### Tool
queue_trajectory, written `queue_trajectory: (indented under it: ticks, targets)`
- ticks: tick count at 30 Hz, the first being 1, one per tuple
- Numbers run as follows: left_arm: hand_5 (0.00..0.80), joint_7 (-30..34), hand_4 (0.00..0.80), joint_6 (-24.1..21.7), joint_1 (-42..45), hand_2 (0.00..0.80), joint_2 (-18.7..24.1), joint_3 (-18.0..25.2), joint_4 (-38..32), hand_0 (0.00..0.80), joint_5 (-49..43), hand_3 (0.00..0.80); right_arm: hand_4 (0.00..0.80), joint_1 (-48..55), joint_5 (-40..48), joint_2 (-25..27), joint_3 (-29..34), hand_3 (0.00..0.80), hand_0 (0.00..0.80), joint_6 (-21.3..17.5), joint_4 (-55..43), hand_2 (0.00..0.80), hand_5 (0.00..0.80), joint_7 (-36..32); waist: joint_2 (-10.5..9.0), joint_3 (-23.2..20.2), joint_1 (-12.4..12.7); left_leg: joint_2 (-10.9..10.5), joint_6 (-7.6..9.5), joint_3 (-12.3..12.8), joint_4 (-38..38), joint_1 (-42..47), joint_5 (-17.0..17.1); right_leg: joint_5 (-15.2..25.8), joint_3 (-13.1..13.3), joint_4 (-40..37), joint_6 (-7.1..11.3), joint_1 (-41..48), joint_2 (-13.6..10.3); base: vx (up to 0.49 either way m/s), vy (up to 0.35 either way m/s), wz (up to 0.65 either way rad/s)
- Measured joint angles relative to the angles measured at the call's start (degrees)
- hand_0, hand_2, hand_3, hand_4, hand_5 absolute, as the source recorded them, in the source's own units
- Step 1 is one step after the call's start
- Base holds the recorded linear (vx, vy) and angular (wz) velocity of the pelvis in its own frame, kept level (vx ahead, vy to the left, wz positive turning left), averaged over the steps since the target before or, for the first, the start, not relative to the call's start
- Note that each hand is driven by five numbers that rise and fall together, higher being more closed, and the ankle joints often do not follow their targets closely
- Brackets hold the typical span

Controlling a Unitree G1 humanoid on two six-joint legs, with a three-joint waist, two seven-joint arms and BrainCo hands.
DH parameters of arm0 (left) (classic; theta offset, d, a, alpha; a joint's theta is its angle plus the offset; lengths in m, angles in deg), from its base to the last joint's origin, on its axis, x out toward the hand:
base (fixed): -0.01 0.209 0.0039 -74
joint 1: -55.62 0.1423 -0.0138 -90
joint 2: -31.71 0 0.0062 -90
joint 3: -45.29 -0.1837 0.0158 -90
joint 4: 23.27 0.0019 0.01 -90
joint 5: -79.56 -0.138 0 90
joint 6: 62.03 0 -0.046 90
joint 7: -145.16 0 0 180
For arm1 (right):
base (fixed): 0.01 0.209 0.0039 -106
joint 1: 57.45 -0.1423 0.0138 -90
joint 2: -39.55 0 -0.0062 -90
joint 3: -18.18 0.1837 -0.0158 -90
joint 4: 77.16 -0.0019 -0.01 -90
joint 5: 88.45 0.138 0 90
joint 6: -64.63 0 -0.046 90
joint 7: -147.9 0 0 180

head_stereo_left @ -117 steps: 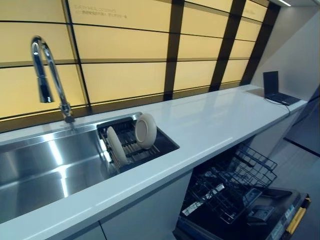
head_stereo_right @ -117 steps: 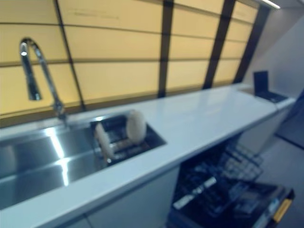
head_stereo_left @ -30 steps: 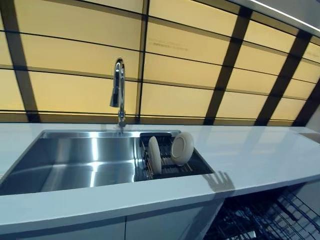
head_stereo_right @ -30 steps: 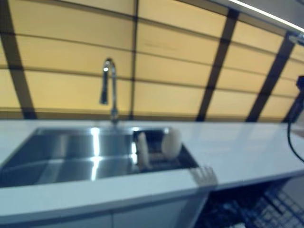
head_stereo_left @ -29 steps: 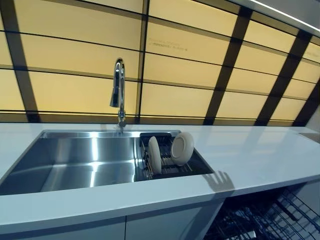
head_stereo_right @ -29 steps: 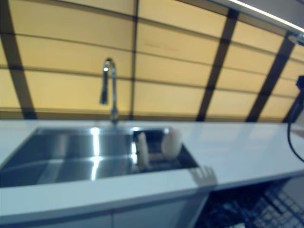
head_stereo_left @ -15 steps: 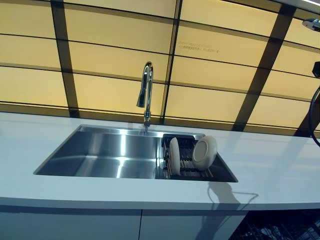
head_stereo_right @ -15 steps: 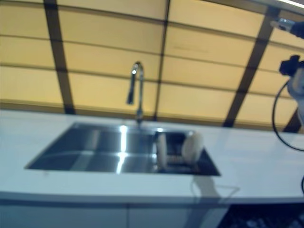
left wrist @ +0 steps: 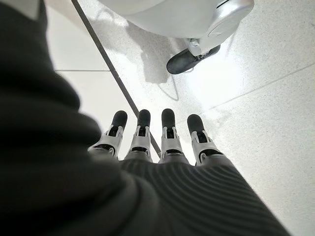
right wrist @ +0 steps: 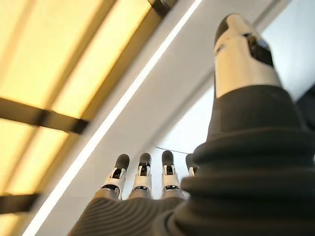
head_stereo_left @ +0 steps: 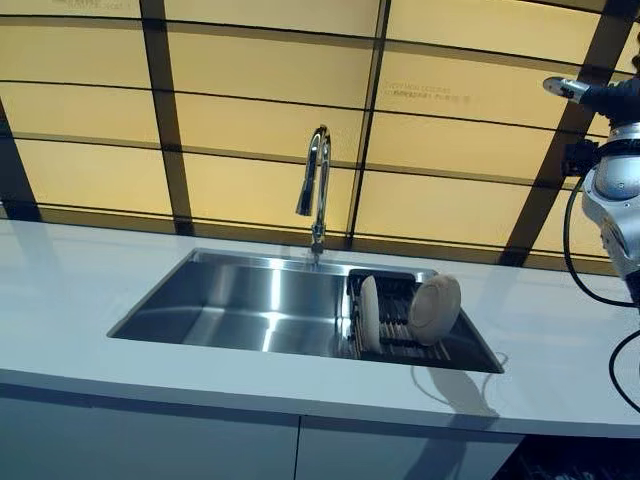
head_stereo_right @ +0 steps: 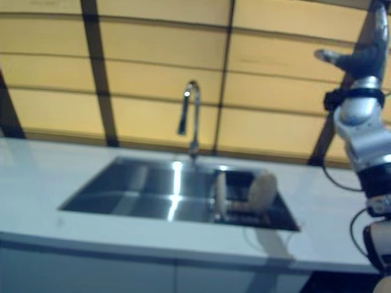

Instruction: Take plates into dishwasher

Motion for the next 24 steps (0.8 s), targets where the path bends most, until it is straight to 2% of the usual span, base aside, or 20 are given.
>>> queue_trajectory:
  ticks: [6, 10, 14, 17, 18, 20, 22, 24]
  targets:
    - [0.0, 0.04, 0.0, -0.2, 0.03, 0.0, -0.03, 0.07, 0.24, 0.0, 0.68, 0.0, 0.0, 0.07, 3.17, -3.46, 0.0, 0.0, 0.0, -0.05, 3.07, 0.0, 0.0, -1.9, 0.56, 0.22, -0.01, -0.5, 0.13, 0.04, 0.01, 0.49, 0.06, 0.19, -0.01, 0.27, 0.03, 0.17, -0.56, 0.04, 0.178, 0.01]
    - [0.0, 0.1, 0.0, -0.98, -0.07, 0.0, -0.02, 0.07, 0.51, 0.0, 0.68, 0.0, 0.0, 0.48, 3.78, -3.92, 0.06, 0.0, 0.0, -0.13, 3.59, 0.0, 0.0, -2.45, 0.93, 0.81, 0.03, -1.12, 0.58, 0.25, 0.02, 0.91, 0.1, 0.34, 0.2, 0.62, 0.38, 0.3, -1.2, 0.044, 0.206, -0.01]
    - [0.0, 0.35, 0.0, -1.1, -0.85, 0.0, 0.1, -0.12, 0.71, 0.0, 1.7, 0.0, 0.0, 2.48, 5.55, -4.12, 1.45, 0.0, 0.0, -0.29, 7.64, 0.0, 0.0, -3.46, 0.51, 2.87, -0.23, -2.63, 2.12, 0.31, 0.63, 1.45, -0.46, -1.37, 0.7, 5.3, 1.47, -0.66, -3.2, 0.02, 0.214, 0.0]
    - [0.0, 0.48, 0.0, -1.04, -2.5, 0.0, 0.28, -0.21, 1.58, 0.0, 1.85, 0.0, 0.0, 3.55, 7.79, -3.42, 2.81, 0.0, 0.0, -0.25, 10.82, 0.0, 0.0, -4.54, -0.38, 5.09, -0.42, -5.44, 4.0, 0.19, 4.17, -0.01, -1.95, -3.14, 2.24, 12.56, 2.69, -3.97, -6.54, 0.045, 0.202, -0.05]
    - [0.0, 0.47, 0.0, -0.94, -3.32, 0.0, 0.41, -0.26, 2.0, 0.0, 1.87, 0.0, 0.0, 4.17, 9.0, -3.19, 3.25, 0.0, 0.0, -0.18, 11.56, 0.0, 0.0, -5.47, 0.22, 6.28, -0.65, -5.43, 4.72, 0.01, 5.43, -0.7, -2.31, -2.0, 2.92, 16.78, 2.87, -6.33, -7.13, 0.057, 0.143, -0.06]
    - [0.0, 0.46, 0.0, -0.91, -3.55, 0.0, 0.63, -0.24, 1.92, 0.0, 1.88, 0.0, 0.0, 4.51, 10.63, -3.06, 3.29, 0.0, 0.0, 0.15, 11.97, 0.0, 0.0, -7.01, 1.89, 7.44, -1.47, -4.01, 5.65, -0.08, 5.42, -0.93, -1.85, 1.44, 4.12, 20.28, 2.62, -8.7, -6.35, 0.075, 0.056, -0.01]
    - [0.0, 0.46, 0.0, -0.56, -3.46, 0.0, 1.19, -0.19, 2.02, 0.0, 1.87, 0.0, 0.0, 4.5, 10.93, -2.69, 3.29, 0.0, 0.0, 0.4, 12.1, 0.0, 0.0, -7.9, 1.87, 7.43, -1.69, -3.81, 5.93, -0.15, 5.36, -1.28, -1.66, -0.2, 5.31, 22.87, 2.06, -9.79, -5.94, 0.084, -0.022, 0.03]
    - [0.0, 0.45, 0.0, -0.02, -3.37, 0.0, 1.79, -0.17, 2.07, 0.0, 1.8, 0.0, 0.0, 4.5, 10.94, -1.98, 3.31, 0.0, 0.0, 0.36, 12.1, 0.0, 0.0, -8.51, 0.83, 6.78, -1.54, -3.92, 5.87, -0.15, 5.42, -1.68, -1.64, -1.48, 5.18, 20.92, 1.78, -9.22, -4.95, 0.137, -0.101, 0.0]
